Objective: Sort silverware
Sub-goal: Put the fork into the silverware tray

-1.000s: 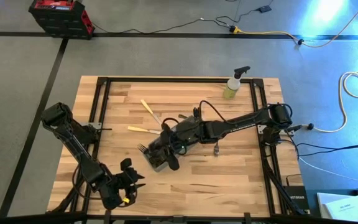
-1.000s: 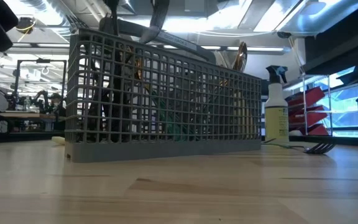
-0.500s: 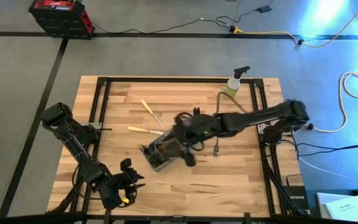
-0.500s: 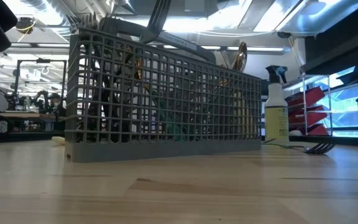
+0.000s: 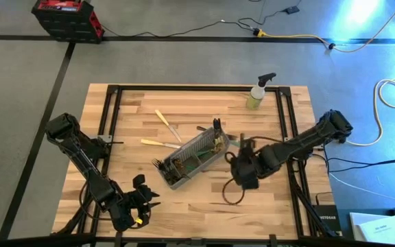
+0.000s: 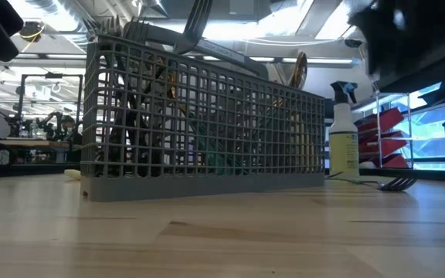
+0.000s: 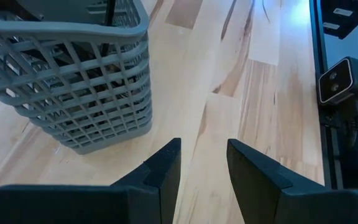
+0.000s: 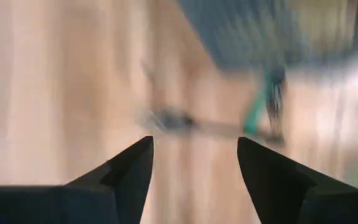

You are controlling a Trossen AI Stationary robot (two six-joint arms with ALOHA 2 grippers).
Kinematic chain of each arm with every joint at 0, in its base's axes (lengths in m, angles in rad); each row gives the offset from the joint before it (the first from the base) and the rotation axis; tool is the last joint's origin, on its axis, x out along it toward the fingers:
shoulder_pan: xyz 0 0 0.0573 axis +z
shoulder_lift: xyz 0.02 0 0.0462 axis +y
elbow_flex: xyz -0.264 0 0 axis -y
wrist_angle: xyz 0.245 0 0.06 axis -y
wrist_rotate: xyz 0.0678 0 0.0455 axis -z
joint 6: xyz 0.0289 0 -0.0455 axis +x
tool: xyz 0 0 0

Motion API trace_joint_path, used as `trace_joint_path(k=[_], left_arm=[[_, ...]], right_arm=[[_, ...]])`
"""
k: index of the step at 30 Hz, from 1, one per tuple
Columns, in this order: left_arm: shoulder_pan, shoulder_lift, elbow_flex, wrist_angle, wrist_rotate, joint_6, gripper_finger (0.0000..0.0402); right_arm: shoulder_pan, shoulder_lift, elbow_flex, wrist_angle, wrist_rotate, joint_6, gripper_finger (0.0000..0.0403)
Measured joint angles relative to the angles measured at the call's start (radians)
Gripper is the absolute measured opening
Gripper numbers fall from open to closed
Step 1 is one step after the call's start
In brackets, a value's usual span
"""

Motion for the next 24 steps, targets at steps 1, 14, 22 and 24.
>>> trace_joint_path(k=[1, 14, 22, 24], left_arm=[[0.000, 0.000, 0.000, -0.001, 0.000, -0.002, 0.0115], [0.000, 0.000, 0.000, -0.004, -0.026, 0.042, 0.0115], [-0.002, 0.000, 0.000, -0.004, -0.025, 0.051, 0.0115], [-0.002, 0.000, 0.000, -0.004, -0.024, 0.060, 0.0115]], right_arm=[[-0.013, 0.000, -0.035, -0.036, 0.000, 0.004, 0.0209], [-0.078, 0.003, -0.454, 0.422, 0.244, -1.209, 0.0196], [-0.113, 0.004, -0.476, 0.543, 0.086, -1.365, 0.0158], [-0.132, 0.004, -0.475, 0.565, 0.055, -1.370, 0.0147]])
